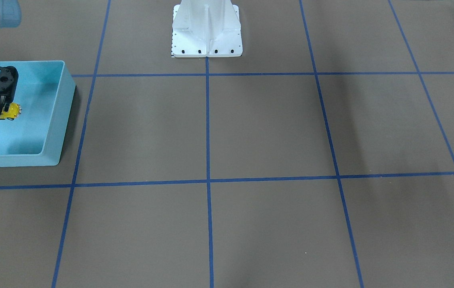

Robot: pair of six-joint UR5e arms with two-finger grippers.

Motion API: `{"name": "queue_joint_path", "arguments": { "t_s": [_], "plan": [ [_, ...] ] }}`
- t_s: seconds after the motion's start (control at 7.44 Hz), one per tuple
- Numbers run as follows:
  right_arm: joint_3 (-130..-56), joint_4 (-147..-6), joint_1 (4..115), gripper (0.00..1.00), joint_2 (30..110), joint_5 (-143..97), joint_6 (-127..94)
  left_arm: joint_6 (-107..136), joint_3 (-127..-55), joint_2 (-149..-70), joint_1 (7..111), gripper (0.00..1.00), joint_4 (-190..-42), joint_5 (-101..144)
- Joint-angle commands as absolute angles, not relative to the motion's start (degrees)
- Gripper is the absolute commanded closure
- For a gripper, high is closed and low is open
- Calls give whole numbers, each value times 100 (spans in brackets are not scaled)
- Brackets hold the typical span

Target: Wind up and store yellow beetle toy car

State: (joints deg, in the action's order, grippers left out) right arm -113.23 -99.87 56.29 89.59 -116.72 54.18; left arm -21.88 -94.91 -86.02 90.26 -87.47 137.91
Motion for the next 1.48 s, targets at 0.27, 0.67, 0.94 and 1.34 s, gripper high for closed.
{"name": "queue_joint_path", "arguments": {
  "t_s": [0.27,0.67,0.94,1.34],
  "plan": [
    [-11355,-9888,5808,0,8956,-11689,5370,-2188,-9466,-8613,9018,0,-8745,13790],
    [-11312,-9958,7482,0,8964,-11847,5370,-2180,-9475,-8622,9018,0,-8754,13790],
    [-10823,-9958,8679,0,9105,-11839,5353,-2188,-9501,-8657,9026,0,-8754,13799],
    [-10038,-10394,9788,0,9114,-12791,4053,-2188,-9527,-8675,9026,0,-8754,13790]
  ]
}}
